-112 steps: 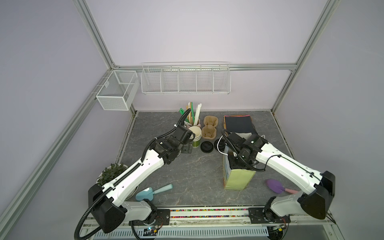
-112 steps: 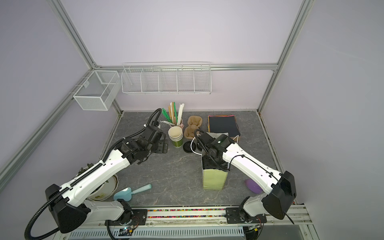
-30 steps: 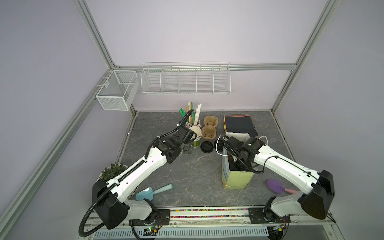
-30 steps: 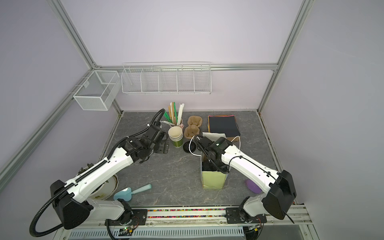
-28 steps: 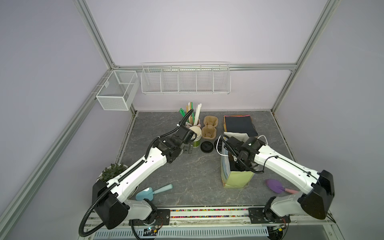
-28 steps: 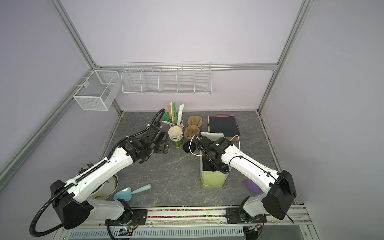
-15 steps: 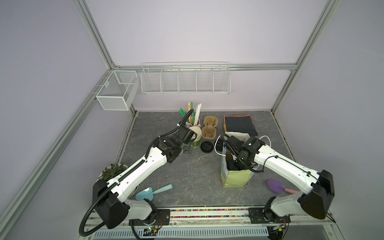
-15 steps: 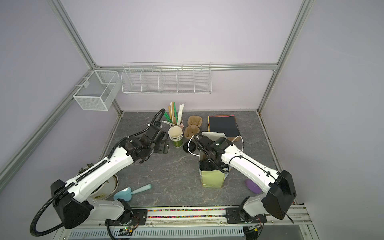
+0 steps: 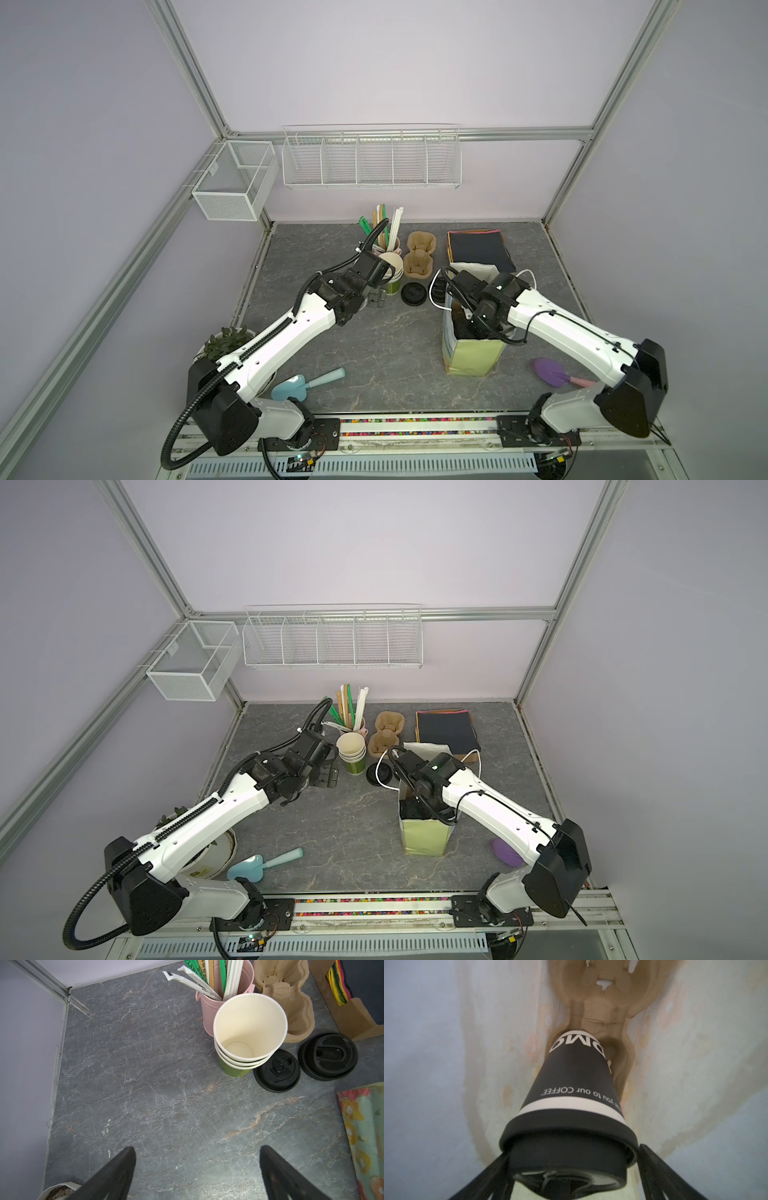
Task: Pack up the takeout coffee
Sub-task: 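Open the right gripper to release the black cup inside the bag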
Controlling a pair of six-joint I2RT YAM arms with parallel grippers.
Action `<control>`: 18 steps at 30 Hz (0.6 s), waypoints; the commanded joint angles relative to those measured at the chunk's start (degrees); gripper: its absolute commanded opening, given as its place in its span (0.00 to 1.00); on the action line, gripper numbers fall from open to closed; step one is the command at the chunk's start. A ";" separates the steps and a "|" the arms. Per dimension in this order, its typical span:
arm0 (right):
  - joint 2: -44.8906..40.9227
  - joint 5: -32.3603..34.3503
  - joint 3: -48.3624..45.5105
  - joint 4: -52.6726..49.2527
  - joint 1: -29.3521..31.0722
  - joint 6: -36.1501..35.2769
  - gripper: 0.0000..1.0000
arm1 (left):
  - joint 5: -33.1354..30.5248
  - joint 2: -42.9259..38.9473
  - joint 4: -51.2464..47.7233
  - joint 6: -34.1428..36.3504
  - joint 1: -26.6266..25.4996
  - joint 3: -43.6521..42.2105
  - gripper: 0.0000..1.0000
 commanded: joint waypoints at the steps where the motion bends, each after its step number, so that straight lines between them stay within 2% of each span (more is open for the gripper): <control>1: 1.41 3.01 0.21 -0.75 -0.50 0.21 0.88 | -0.59 0.67 -1.90 0.89 0.23 1.95 0.93; 18: 3.43 2.76 4.35 -2.78 -0.70 -0.93 0.89 | 0.17 0.27 -1.31 1.24 0.22 1.98 0.94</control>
